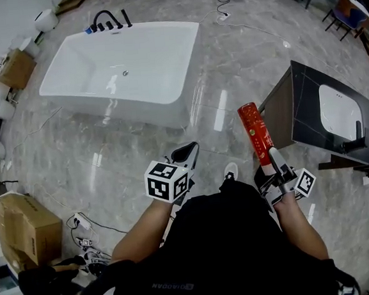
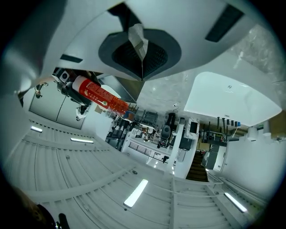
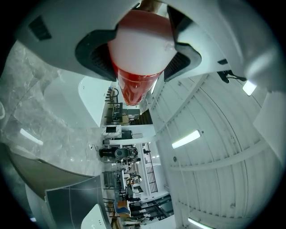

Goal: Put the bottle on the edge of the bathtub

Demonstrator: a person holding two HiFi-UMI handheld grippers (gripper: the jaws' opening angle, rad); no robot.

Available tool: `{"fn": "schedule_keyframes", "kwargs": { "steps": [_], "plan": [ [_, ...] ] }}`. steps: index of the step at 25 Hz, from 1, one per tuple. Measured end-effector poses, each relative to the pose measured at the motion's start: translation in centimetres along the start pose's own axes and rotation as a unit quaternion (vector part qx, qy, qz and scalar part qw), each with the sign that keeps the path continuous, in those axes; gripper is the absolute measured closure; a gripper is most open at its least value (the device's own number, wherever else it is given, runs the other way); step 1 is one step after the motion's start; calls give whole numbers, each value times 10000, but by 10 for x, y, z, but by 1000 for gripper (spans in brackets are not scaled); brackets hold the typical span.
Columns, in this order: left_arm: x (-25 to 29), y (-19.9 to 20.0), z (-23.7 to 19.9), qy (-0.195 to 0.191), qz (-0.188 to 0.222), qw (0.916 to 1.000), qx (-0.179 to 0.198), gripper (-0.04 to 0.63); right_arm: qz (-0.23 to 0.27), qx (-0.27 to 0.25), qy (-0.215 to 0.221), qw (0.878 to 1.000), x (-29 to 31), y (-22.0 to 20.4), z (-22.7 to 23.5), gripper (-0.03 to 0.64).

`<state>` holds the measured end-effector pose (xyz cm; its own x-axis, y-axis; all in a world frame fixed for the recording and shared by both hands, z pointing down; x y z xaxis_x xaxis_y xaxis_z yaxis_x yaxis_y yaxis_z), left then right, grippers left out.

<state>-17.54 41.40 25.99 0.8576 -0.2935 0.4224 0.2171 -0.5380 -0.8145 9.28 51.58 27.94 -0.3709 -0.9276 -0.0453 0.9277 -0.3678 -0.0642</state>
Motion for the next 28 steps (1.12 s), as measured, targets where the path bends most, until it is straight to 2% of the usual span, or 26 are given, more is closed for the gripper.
{"fn": "schedule_keyframes", "kwargs": {
  "steps": [7,11,16,28],
  "plan": [
    [65,62,-17,219,17,9997,47,577,-287,-12,104,9995,53,84,7,291],
    [73,74,-18,324,87,9994,74,577,-472,-197,183,9985,62,102,2,291],
    [118,97,-22,456,86,9989,58,577,-608,-458,334,9965,80,153,-3,291],
    [165,123,-29,503,-113,9986,97,577,-503,-182,259,9982,92,197,24,291]
  ]
}}
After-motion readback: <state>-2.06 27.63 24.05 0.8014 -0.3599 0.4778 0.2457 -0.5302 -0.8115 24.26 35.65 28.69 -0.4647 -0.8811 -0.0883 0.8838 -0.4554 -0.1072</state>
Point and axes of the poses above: the fingertips, and each gripper's own axes: x forward along the fingers, z to its right, y out of its top, the point moved 6 cm from there along -x, backward along the fingers, and after that the axes turned 10 degrees about -y, right-handed, at the moved point
